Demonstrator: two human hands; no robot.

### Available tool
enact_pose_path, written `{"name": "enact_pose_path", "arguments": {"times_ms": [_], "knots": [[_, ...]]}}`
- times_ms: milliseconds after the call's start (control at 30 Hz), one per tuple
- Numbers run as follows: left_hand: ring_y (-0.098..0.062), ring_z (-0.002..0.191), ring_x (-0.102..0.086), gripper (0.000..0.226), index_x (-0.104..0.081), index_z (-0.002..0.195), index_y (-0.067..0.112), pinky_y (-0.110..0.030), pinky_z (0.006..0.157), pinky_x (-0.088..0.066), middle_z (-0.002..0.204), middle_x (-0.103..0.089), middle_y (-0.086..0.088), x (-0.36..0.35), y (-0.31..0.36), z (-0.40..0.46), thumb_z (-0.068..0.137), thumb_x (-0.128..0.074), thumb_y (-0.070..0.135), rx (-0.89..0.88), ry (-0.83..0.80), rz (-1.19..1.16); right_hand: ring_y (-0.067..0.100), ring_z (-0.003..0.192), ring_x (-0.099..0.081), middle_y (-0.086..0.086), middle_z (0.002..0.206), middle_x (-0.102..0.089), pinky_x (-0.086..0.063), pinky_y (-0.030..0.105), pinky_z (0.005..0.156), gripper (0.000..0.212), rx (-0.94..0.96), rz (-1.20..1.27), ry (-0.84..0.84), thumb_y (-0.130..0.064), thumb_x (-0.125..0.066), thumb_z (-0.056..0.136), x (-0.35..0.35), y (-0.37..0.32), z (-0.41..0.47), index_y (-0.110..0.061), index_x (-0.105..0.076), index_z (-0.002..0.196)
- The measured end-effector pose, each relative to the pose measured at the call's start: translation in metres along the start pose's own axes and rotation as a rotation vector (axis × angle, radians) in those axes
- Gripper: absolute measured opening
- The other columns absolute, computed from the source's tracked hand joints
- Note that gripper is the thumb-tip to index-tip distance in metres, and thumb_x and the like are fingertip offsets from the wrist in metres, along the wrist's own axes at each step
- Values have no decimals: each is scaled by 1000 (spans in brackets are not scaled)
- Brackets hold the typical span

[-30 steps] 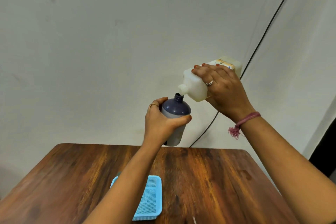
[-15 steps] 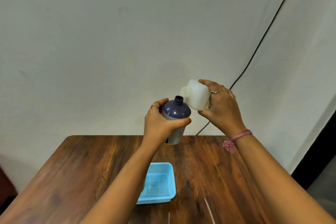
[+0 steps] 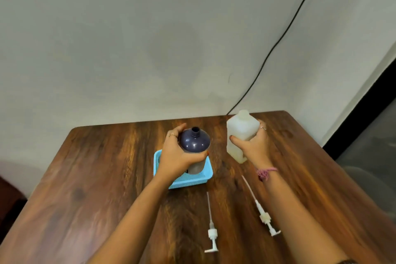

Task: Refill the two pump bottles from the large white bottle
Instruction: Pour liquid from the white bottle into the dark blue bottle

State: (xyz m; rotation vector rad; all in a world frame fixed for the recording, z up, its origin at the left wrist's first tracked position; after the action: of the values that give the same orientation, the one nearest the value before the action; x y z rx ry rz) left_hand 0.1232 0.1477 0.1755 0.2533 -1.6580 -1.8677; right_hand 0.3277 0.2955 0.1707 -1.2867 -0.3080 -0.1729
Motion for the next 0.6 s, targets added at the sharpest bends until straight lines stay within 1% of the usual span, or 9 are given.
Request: {"name": "enact_pose_path", "arguments": {"times_ms": [33, 100, 167, 200, 300, 367, 467, 533, 600], "knots": [[-9, 109, -53, 85, -41, 124, 31, -20, 89, -50, 123, -45, 11, -2, -10, -6, 55, -91, 21, 9, -28, 19, 14, 105, -48, -1, 117, -46, -48, 30, 79, 82, -56, 5, 8, -13, -84, 66, -1, 16, -9, -17, -35, 131], [-7, 104, -53, 82, -41, 126, 28, -14, 84, -48, 118, -44, 15, -7, -32, -17, 60, -89, 18, 45, -78, 49, 16, 110, -47, 2, 123, -46, -51, 34, 85, 85, -141, -9, 39, -16, -84, 67, -3, 44, -26, -18, -33, 135], [-7, 105, -54, 82, -43, 128, 23, -15, 85, -48, 119, -47, 13, -11, -54, -27, 60, -88, 18, 78, -107, 54, 19, 115, -48, 4, 128, -46, -51, 39, 92, 87, -196, -22, 68, -19, -85, 67, -5, 66, -44, -19, -31, 136], [-6, 106, -54, 83, -43, 130, 21, -13, 85, -48, 121, -48, 10, -12, -66, -33, 60, -89, 18, 94, -116, 62, 20, 117, -48, 4, 129, -45, -50, 40, 94, 87, -220, -27, 74, -20, -85, 67, -7, 76, -54, -19, -30, 136], [0, 102, -53, 85, -43, 132, 17, 0, 77, -43, 121, -45, 7, -13, -95, -48, 59, -88, 14, 132, -129, 93, 21, 120, -46, 4, 131, -44, -45, 34, 92, 88, -293, -45, 96, -19, -84, 68, -14, 100, -77, -18, -29, 137], [-4, 104, -53, 86, -44, 132, 14, -3, 78, -44, 120, -45, 7, -12, -110, -56, 59, -88, 12, 149, -127, 93, 21, 119, -47, 5, 131, -46, -44, 30, 88, 88, -295, -41, 107, -17, -84, 68, -15, 110, -90, -17, -29, 137], [-9, 109, -53, 87, -44, 133, 15, -17, 88, -46, 120, -46, 6, -11, -136, -72, 58, -87, 12, 195, -146, 92, 21, 120, -47, 7, 131, -47, -46, 35, 91, 87, -325, -72, 128, -15, -84, 68, -16, 126, -108, -14, -30, 136], [-10, 110, -52, 85, -45, 131, 17, -23, 91, -48, 120, -47, 4, -12, -149, -80, 57, -88, 13, 212, -149, 90, 21, 119, -47, 8, 131, -47, -46, 35, 91, 87, -327, -82, 138, -14, -84, 67, -15, 133, -118, -12, -31, 136], [-11, 110, -53, 83, -48, 126, 21, -22, 89, -49, 120, -47, 4, -14, -161, -86, 54, -88, 17, 234, -159, 73, 18, 116, -47, 8, 130, -48, -46, 33, 89, 87, -331, -90, 146, -14, -84, 67, -15, 139, -124, -11, -31, 136]]}}
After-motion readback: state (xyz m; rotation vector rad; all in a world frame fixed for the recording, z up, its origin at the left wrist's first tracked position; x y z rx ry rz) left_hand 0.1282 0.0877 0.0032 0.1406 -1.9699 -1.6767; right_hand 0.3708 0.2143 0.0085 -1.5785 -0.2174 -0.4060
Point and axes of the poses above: each hand's wrist, its own z-axis towards the middle knuckle, its own x-axis out of the back of the hand, y = z × x, the point moved 9 cm from there along z, towards the middle knuckle
